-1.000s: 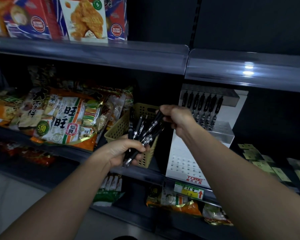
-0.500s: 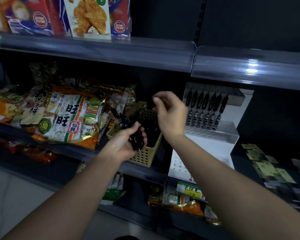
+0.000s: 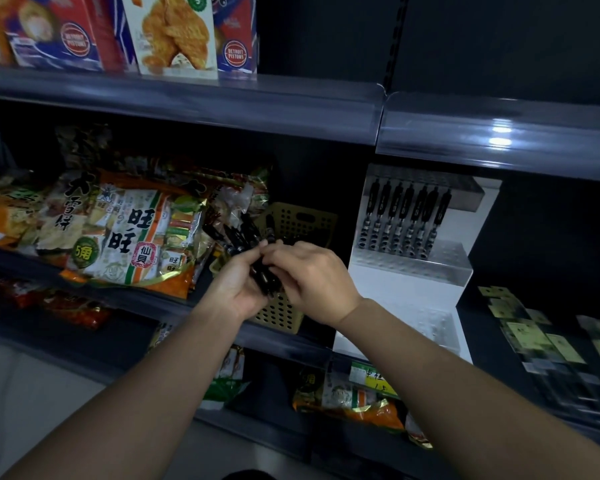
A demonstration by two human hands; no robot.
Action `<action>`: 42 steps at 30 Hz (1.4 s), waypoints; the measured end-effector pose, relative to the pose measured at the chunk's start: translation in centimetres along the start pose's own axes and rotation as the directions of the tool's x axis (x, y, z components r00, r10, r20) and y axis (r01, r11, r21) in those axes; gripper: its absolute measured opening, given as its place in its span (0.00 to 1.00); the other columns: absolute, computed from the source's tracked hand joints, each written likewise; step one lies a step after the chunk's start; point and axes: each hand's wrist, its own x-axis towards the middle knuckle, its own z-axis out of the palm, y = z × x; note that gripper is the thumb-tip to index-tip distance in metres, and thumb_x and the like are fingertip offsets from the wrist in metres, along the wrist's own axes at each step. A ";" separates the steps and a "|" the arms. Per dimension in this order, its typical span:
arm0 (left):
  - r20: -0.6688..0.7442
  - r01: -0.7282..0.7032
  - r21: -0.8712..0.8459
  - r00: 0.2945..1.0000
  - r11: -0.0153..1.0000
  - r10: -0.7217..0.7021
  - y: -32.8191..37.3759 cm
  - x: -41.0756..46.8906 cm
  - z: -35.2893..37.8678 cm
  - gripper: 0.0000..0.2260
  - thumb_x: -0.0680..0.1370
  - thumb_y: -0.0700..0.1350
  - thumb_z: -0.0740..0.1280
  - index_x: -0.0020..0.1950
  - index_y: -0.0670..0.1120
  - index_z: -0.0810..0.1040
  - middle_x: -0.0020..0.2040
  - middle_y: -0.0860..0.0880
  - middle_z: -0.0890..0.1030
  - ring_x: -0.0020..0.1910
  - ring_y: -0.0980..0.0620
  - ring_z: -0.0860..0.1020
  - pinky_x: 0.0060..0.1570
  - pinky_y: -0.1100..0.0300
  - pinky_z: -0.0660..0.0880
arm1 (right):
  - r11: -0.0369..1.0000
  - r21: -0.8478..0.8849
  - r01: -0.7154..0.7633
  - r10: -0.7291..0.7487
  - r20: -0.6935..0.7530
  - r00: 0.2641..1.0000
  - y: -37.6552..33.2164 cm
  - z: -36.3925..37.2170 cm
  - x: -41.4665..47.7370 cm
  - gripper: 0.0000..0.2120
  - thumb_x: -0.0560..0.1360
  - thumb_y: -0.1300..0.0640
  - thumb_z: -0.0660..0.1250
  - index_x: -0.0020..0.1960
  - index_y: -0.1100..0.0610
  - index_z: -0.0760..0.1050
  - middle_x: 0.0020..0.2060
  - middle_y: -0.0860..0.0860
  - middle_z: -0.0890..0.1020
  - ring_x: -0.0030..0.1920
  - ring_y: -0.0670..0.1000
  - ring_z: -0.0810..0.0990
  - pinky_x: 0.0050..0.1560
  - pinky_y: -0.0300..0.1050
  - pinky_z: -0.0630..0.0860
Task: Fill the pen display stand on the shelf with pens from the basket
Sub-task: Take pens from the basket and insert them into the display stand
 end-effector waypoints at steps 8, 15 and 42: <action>0.056 -0.060 0.367 0.998 0.928 0.042 -0.1 0.0 -0.7 0.05 0.77 0.39 0.65 0.51 0.42 0.79 0.42 0.43 0.84 0.40 0.48 0.83 0.35 0.55 0.79 | 0.973 -0.006 -0.231 0.227 -0.147 0.963 -0.3 -1.5 0.3 0.12 0.73 0.51 0.60 0.47 0.56 0.80 0.38 0.50 0.82 0.40 0.52 0.79 0.37 0.46 0.75; 0.259 -0.103 0.756 0.954 0.646 -0.151 -0.8 -1.2 -1.3 0.03 0.76 0.35 0.66 0.48 0.40 0.76 0.40 0.44 0.81 0.34 0.49 0.80 0.31 0.57 0.77 | 0.511 0.454 -0.730 0.702 0.270 0.659 3.1 -2.6 3.3 0.10 0.77 0.54 0.66 0.56 0.54 0.80 0.55 0.52 0.80 0.59 0.54 0.77 0.64 0.52 0.72; 0.252 -0.036 0.810 0.922 0.585 -0.293 0.7 -1.8 -1.8 0.02 0.74 0.38 0.67 0.45 0.39 0.77 0.39 0.43 0.79 0.33 0.49 0.79 0.29 0.59 0.76 | 0.105 0.741 -0.664 0.718 0.405 0.566 3.5 -2.6 3.0 0.05 0.78 0.60 0.64 0.43 0.55 0.74 0.40 0.54 0.83 0.38 0.48 0.80 0.44 0.44 0.75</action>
